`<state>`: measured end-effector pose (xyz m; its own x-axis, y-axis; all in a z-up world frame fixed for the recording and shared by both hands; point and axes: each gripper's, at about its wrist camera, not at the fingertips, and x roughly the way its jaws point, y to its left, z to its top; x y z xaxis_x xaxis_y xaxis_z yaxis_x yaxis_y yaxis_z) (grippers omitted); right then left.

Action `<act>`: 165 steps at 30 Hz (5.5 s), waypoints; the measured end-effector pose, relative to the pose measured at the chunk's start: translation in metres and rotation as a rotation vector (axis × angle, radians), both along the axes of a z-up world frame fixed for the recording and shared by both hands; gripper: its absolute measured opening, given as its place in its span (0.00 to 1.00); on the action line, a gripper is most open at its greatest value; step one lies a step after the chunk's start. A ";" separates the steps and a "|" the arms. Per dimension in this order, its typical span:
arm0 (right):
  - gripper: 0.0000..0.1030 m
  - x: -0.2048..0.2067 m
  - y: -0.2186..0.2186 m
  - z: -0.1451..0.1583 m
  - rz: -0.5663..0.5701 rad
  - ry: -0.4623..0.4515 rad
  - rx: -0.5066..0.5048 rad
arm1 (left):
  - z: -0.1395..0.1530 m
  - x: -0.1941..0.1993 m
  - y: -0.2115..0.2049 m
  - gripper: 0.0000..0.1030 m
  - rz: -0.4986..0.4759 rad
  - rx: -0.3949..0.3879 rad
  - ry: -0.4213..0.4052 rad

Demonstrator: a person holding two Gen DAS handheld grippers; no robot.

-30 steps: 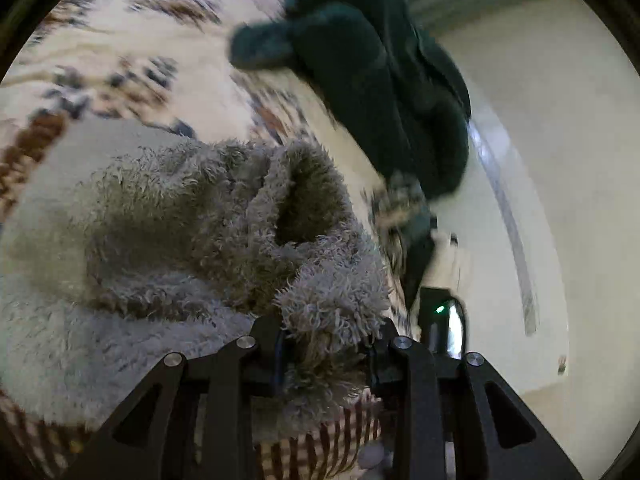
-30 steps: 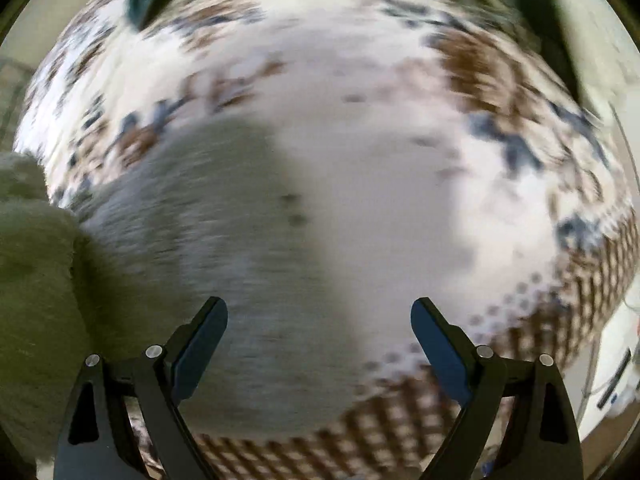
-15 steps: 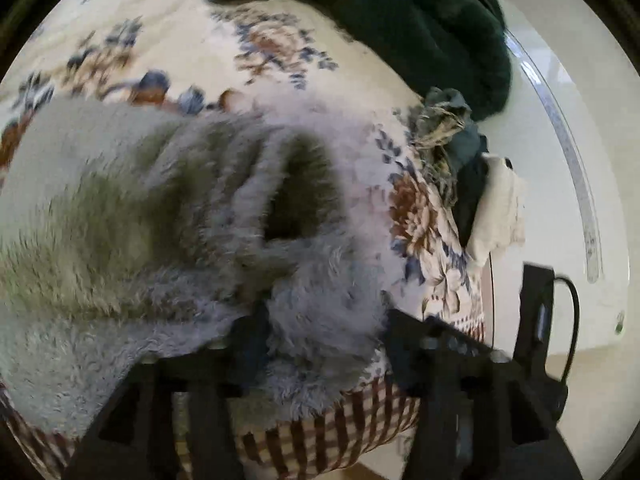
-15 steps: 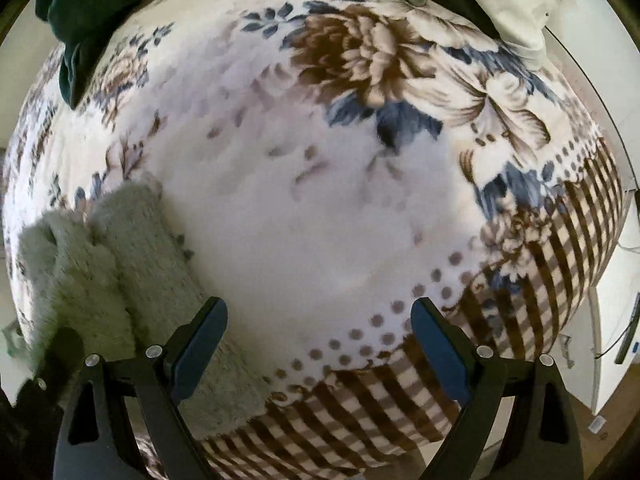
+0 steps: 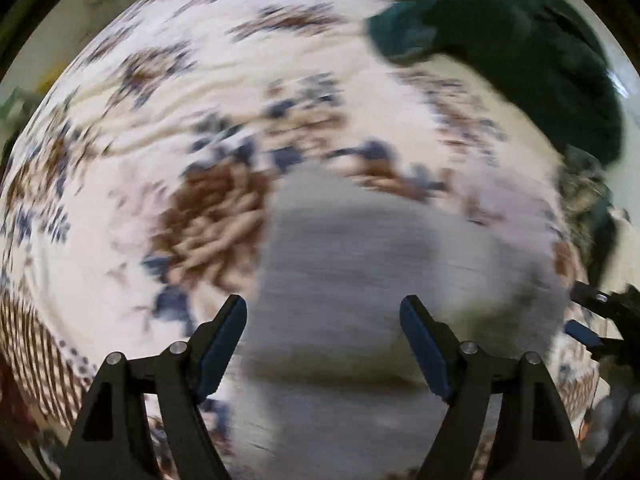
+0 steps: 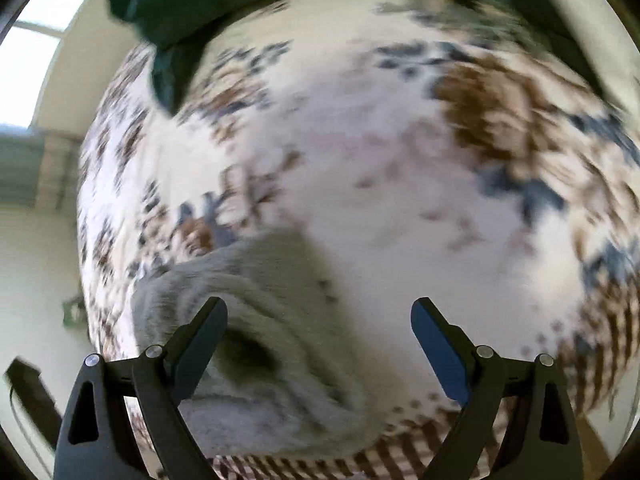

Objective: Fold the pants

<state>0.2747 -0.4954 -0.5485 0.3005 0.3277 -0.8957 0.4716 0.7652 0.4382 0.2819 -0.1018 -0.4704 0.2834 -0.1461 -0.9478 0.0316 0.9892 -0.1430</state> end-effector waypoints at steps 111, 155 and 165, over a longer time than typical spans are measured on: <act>0.18 0.008 -0.077 -0.101 -0.277 0.009 0.314 | -0.055 0.025 -0.014 0.96 -0.117 -0.229 0.152; 0.60 -0.010 0.050 -0.006 0.235 -0.121 0.140 | -0.078 -0.064 0.001 0.97 -0.149 -0.215 0.278; 0.41 0.050 0.025 -0.063 0.126 0.029 0.145 | -0.080 -0.059 0.010 0.97 -0.142 -0.255 0.254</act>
